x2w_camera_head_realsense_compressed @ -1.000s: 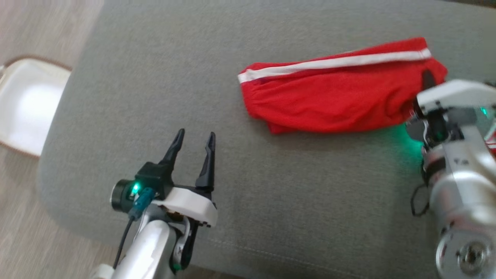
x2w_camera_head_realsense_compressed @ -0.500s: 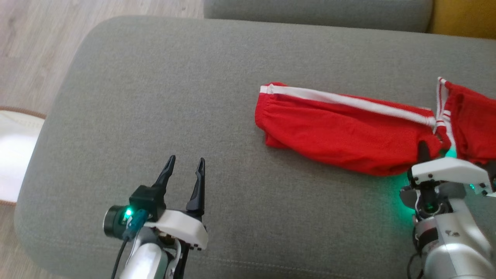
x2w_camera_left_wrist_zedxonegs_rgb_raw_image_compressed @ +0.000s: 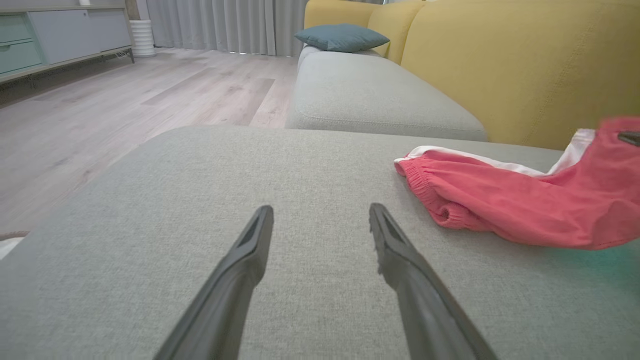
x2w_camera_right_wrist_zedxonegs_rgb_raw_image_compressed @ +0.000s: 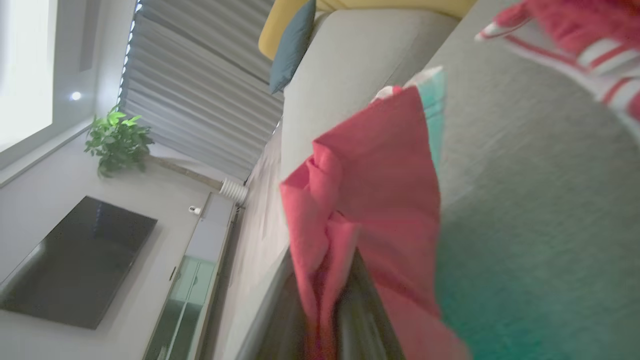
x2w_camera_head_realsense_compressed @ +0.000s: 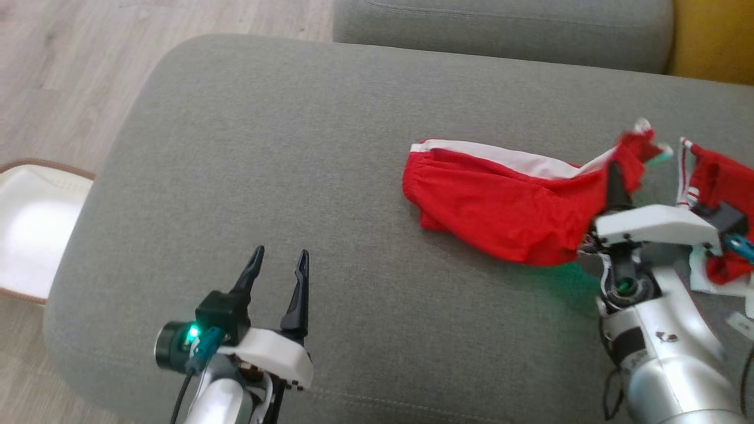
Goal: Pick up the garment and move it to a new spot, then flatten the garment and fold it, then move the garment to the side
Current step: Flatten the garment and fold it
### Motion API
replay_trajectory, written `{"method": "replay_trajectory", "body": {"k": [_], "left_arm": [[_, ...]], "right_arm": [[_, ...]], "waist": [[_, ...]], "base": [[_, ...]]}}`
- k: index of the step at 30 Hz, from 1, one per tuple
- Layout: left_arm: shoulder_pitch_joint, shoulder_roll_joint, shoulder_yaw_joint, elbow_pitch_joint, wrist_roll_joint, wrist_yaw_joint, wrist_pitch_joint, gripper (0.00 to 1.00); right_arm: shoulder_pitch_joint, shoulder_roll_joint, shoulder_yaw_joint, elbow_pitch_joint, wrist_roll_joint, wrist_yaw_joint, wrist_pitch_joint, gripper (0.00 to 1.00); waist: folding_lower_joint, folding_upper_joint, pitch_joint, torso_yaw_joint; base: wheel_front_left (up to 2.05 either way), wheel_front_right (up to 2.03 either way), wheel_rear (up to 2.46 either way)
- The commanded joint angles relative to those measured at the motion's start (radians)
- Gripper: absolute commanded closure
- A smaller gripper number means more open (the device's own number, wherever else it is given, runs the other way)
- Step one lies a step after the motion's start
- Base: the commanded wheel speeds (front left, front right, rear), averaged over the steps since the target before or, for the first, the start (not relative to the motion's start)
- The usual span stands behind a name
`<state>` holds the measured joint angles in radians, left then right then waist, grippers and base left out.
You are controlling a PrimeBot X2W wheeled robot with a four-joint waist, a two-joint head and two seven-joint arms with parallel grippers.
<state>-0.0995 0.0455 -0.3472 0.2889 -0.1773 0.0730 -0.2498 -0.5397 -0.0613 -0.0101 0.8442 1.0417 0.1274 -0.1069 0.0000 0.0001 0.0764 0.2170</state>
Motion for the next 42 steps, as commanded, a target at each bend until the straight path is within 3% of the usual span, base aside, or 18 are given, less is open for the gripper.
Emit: {"method": "replay_trajectory", "body": {"k": [1, 12, 24, 25, 26, 36, 42], "left_arm": [[-0.009, 0.005, 0.032, -0.028, 0.007, -0.004, -0.012, 0.00], [-0.008, 0.005, 0.017, -0.022, -0.002, -0.001, -0.012, 0.00], [-0.018, 0.005, -0.019, -0.019, -0.024, 0.011, -0.012, 0.00], [-0.018, 0.005, -0.020, -0.019, -0.025, 0.011, -0.012, 0.00], [-0.019, 0.005, -0.023, -0.020, -0.026, 0.013, -0.012, 0.00], [-0.028, 0.005, -0.041, -0.022, -0.039, 0.023, -0.012, 0.00], [-0.036, 0.005, -0.030, -0.025, -0.041, 0.030, -0.012, 0.00]], "right_arm": [[-0.039, 0.011, 0.075, -0.060, 0.031, 0.003, -0.012, 1.00], [-0.074, 0.011, 0.329, -0.109, 0.142, 0.003, -0.039, 1.00], [-0.153, 0.011, 0.544, 0.041, 0.232, 0.003, -0.089, 1.00], [-0.159, 0.011, 0.563, 0.057, 0.230, 0.003, -0.093, 0.65], [-0.163, 0.011, 0.580, 0.069, 0.236, 0.003, -0.094, 0.00], [-0.189, 0.011, 0.773, 0.137, 0.327, 0.003, -0.076, 0.00], [-0.218, 0.011, 0.876, 0.145, 0.377, 0.003, -0.074, 0.00]], "waist": [[0.0000, -0.0001, -0.005, 0.016], [0.0000, -0.0001, 0.001, 0.088], [0.0000, -0.0001, 0.025, 0.176], [0.0000, -0.0001, 0.027, 0.180], [0.0000, -0.0001, 0.029, 0.184], [0.0000, -0.0001, 0.049, 0.188], [0.0000, -0.0001, 0.048, 0.142]], "base": [[0.00, 0.00, 0.00], [0.00, 0.00, 0.00], [0.00, 0.00, 0.00], [0.00, 0.00, 0.00], [0.00, 0.00, 0.00], [0.00, 0.00, 0.00], [0.00, 0.00, 0.00]]}}
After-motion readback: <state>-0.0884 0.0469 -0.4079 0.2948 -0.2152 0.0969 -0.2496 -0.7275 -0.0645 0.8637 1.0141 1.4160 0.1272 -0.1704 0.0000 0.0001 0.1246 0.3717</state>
